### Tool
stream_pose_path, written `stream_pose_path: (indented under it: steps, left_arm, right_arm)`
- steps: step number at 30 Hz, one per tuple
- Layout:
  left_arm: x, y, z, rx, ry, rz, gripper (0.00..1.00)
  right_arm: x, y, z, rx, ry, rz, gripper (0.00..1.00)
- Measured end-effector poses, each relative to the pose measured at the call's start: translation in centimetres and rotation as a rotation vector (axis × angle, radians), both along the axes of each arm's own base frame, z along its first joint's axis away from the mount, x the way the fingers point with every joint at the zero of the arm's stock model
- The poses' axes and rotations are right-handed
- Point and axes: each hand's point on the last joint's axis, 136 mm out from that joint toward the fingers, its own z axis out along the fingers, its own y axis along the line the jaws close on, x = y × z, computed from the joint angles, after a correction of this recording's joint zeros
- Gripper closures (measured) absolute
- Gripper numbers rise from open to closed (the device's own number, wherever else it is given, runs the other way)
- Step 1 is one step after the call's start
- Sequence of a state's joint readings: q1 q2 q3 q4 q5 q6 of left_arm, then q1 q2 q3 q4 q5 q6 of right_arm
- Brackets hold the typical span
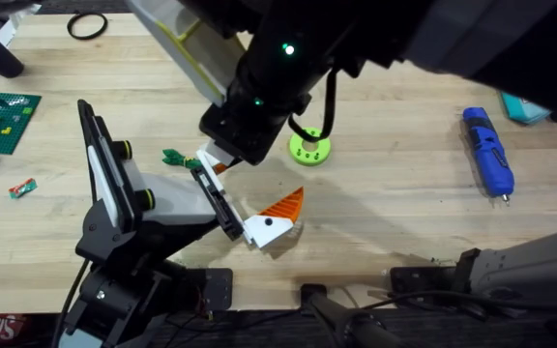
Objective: Pick up the gripper from the table and insert it into the empty holder that is missing its gripper. Then pick up a screw, insert it into the mounting hole, and use the screwdriver to tighten it. Finally, clean up the table by picking up the vegetable and placing it into the bucket.
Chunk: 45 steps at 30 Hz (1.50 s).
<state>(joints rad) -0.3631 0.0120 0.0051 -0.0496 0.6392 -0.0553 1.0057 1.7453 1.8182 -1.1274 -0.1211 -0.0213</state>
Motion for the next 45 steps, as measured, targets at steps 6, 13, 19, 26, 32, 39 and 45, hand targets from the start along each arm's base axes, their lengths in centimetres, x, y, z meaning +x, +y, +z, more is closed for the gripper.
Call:
stream_pose_path:
  steps: [6,13,19,26,32,39,45]
  left_arm:
    - [0.0,0.0,0.0,0.0,0.002,0.0,0.011]
    - [0.0,0.0,0.0,0.0,0.003,0.0,0.011]
    - [0.0,0.0,0.0,0.0,0.002,0.0,0.011]
    - [0.0,0.0,0.0,0.0,0.003,0.0,0.011]
    - [0.0,0.0,-0.1,-0.003,0.01,0.004,0.011]
    - [0.1,0.1,-0.1,-0.003,0.011,0.006,0.011]
    - [0.1,0.1,-0.1,-0.005,0.014,0.008,0.011]
  right_arm:
    - [0.0,0.0,-0.1,-0.005,0.001,0.003,0.998]
    - [1.0,0.9,1.9,0.066,-0.046,-0.002,0.998]
    - [0.9,0.6,2.0,0.059,-0.044,-0.002,0.998]
    - [0.9,0.5,1.0,0.027,-0.023,-0.002,0.998]
    - [1.1,1.0,-0.6,-0.006,-0.002,-0.002,0.998]
    - [1.1,0.9,-0.7,-0.011,0.001,-0.002,0.998]
    - [1.0,0.8,-0.7,-0.013,0.004,-0.002,0.998]
